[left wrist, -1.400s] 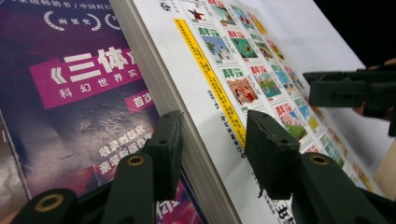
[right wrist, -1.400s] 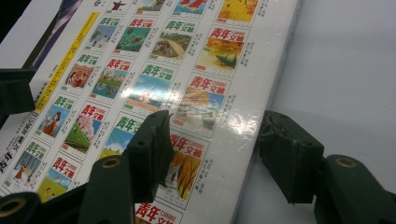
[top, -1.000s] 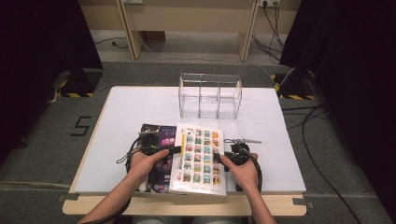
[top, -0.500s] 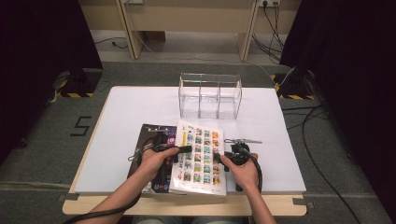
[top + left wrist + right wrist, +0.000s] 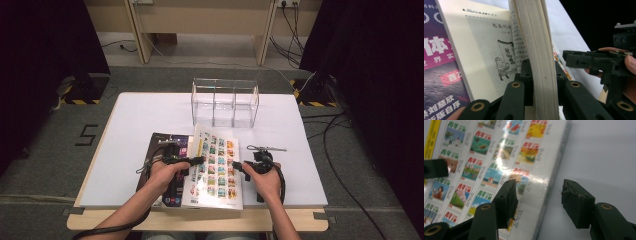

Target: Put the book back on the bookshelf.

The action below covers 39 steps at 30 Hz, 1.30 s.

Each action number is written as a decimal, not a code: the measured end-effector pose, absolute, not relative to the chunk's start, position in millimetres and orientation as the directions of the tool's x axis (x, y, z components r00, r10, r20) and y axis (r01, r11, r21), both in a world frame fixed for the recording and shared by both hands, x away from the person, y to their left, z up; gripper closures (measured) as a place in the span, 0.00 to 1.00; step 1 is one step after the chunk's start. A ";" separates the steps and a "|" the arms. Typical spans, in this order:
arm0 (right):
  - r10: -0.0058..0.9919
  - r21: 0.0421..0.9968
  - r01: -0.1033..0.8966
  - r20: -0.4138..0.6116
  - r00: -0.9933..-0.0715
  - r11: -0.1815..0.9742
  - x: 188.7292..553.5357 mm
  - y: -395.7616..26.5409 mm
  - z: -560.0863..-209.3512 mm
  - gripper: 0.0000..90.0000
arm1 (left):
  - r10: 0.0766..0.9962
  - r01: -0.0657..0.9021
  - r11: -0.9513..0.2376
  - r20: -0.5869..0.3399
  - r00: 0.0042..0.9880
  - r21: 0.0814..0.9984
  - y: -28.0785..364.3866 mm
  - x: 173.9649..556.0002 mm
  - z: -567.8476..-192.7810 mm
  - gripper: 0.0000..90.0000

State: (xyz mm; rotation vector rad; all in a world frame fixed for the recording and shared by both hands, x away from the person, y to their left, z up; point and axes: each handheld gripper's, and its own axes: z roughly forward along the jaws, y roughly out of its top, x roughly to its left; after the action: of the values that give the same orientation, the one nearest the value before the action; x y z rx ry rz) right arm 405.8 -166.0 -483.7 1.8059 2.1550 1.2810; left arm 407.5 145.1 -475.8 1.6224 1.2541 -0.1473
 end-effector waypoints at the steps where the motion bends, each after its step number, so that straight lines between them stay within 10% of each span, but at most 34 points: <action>1: 0.836 0.606 0.795 0.456 -0.306 -0.039 407.6 -168.2 -483.7 0.51 | 0.636 0.762 0.085 -0.623 0.455 0.642 145.6 406.1 -476.1 0.86; 34: 0.559 0.421 0.898 0.779 -0.285 -0.129 459.4 -162.7 -505.0 0.38 | 0.513 0.689 0.082 -0.623 0.590 0.720 158.6 386.3 -481.3 0.87; 39: 0.562 0.413 0.898 0.784 -0.265 -0.152 457.9 -167.5 -507.9 0.53 | 0.528 0.724 0.064 -0.639 0.559 0.687 159.3 392.3 -485.0 0.86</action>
State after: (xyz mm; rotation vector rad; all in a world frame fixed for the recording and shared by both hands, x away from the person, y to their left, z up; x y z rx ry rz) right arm 457.9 -167.5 -507.9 2.0583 2.2226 1.7278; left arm 392.3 159.3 -485.0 1.5957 1.0850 -0.2045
